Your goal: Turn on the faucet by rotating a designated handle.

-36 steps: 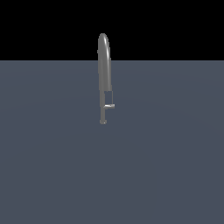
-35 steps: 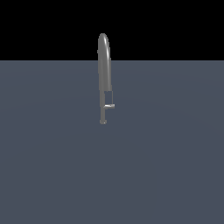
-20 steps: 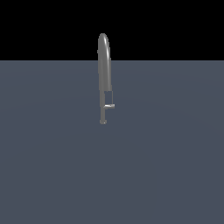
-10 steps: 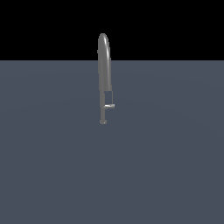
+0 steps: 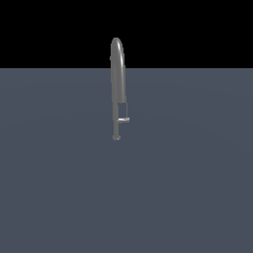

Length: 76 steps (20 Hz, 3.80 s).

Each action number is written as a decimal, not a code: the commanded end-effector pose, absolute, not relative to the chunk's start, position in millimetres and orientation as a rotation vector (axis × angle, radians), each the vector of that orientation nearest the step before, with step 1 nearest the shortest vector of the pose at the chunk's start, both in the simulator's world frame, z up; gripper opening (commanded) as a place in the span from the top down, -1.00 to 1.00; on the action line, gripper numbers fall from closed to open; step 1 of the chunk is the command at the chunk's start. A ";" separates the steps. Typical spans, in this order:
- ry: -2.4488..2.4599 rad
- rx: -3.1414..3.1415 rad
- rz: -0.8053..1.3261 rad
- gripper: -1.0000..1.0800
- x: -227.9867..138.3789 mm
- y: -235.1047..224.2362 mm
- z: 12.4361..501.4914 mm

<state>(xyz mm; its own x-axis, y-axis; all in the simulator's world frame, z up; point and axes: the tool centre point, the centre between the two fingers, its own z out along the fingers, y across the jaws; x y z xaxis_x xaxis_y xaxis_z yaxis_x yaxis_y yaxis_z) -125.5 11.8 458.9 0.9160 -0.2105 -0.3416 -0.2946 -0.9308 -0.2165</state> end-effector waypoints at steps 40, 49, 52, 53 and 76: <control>0.924 -1.888 1.155 1.00 72.0 -4.3 273.3; 1.022 -1.614 1.277 1.00 98.2 -3.3 208.9; 1.048 -1.536 1.307 1.00 103.6 -1.8 190.1; 1.055 -1.512 1.315 1.00 105.1 -1.3 184.5; 1.098 -1.367 1.365 1.00 102.6 2.4 152.0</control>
